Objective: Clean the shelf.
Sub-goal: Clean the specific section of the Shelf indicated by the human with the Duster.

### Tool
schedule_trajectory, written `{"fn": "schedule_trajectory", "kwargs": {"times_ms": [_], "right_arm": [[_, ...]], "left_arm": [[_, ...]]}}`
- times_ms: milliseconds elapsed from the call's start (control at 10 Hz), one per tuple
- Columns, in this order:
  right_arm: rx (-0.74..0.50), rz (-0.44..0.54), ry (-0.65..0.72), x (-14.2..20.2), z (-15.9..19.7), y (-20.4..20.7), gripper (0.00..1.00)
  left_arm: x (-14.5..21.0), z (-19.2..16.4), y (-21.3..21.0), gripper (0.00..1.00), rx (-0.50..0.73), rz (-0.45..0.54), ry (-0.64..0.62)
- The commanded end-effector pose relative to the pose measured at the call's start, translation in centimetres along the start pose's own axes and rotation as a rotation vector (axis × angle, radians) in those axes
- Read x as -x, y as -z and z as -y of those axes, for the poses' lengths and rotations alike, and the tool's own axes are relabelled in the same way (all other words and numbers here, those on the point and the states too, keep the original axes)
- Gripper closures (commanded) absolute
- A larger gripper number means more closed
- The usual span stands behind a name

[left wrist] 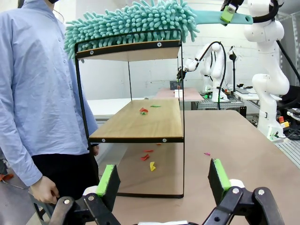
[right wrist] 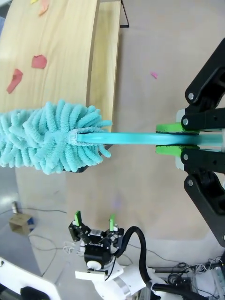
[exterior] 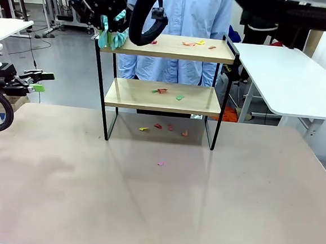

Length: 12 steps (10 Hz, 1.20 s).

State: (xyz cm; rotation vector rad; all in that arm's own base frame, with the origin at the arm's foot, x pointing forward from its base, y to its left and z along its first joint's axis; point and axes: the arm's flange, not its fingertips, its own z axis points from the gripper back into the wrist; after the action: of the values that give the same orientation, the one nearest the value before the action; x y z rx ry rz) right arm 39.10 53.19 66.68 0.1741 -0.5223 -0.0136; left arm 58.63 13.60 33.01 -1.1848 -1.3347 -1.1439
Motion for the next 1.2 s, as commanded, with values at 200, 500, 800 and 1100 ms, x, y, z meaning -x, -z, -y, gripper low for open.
{"fn": "schedule_trajectory", "kwargs": {"times_ms": [200,500,800,1100], "right_arm": [[0.0,0.0,0.0,0.0,0.0,0.0,0.87],[-0.01,-0.051,-0.023,-0.4,3.4,0.6,0.87],[0.022,-0.06,0.031,-0.4,9.7,-0.5,0.87],[0.06,-0.06,0.058,-0.3,17.2,-1.4,0.87]], "left_arm": [[-0.4,0.3,0.1,0.0,0.002,0.001,0.002],[-0.4,0.3,0.1,0.0,0.002,0.001,0.002],[-0.4,0.3,0.1,0.0,0.002,0.001,0.002],[-0.4,0.3,0.1,0.0,0.002,0.001,0.002]]}}
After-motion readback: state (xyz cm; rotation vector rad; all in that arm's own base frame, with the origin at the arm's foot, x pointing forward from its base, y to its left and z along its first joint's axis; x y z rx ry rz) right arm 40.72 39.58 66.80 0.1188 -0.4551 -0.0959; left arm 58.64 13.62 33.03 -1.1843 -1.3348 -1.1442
